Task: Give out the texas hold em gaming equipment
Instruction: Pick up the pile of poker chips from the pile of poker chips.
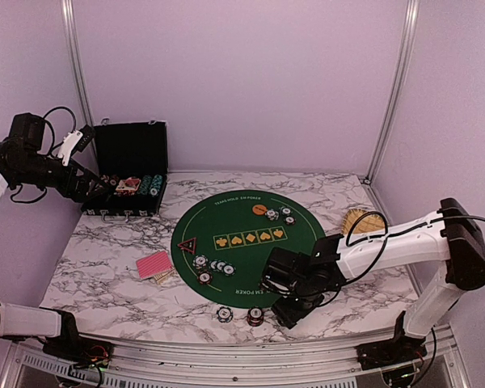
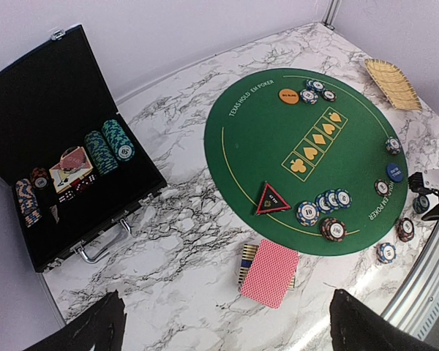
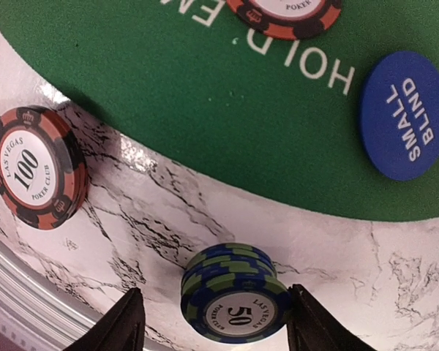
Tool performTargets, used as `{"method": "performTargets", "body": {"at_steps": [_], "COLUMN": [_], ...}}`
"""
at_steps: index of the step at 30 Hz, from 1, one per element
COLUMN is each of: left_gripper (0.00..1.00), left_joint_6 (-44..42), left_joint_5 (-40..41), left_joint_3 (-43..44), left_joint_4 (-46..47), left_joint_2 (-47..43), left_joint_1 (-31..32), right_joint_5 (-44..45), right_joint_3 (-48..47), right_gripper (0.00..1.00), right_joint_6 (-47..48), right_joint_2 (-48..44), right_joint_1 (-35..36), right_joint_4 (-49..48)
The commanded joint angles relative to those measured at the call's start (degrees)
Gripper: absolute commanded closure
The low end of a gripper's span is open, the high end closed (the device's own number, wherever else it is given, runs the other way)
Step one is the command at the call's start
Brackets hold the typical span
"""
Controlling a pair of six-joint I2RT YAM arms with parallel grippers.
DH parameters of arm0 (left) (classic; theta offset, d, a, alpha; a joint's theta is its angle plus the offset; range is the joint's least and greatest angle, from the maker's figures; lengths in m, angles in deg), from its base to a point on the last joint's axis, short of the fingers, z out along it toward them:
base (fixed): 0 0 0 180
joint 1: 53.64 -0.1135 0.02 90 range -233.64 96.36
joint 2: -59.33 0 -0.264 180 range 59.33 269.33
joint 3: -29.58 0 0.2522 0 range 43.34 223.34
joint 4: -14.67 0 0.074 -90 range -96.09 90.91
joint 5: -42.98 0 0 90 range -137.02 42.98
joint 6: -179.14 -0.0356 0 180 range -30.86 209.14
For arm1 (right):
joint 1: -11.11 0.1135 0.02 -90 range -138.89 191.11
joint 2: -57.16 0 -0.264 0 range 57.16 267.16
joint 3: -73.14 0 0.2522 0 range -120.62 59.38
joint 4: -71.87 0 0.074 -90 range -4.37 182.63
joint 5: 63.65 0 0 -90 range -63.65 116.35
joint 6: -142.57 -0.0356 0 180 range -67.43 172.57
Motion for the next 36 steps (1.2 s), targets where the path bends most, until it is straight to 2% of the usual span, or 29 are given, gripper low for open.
{"method": "performTargets", "body": {"at_steps": [1, 23, 36], "left_gripper": [0.01, 0.01, 0.01], "left_joint_6": [-0.4, -0.4, -0.5], "left_joint_5": [-0.3, -0.2, -0.2], "left_joint_3": [0.1, -0.1, -0.1], "left_joint_4": [-2.0, -2.0, -2.0], "left_joint_2": [-0.4, -0.7, -1.1], "left_joint_1": [0.2, 0.2, 0.2], "right_joint_5": [0.6, 3.1, 6.6], "right_joint_3": [-0.2, -3.1, -8.6], "right_gripper": [0.38, 0.72, 0.76], "right_joint_6": [0.4, 1.9, 4.6], "right_joint_2": [0.0, -1.4, -3.7], "right_joint_1": [-0.6, -1.4, -5.3], "right_joint_4": [-0.5, 3.7, 8.4]}}
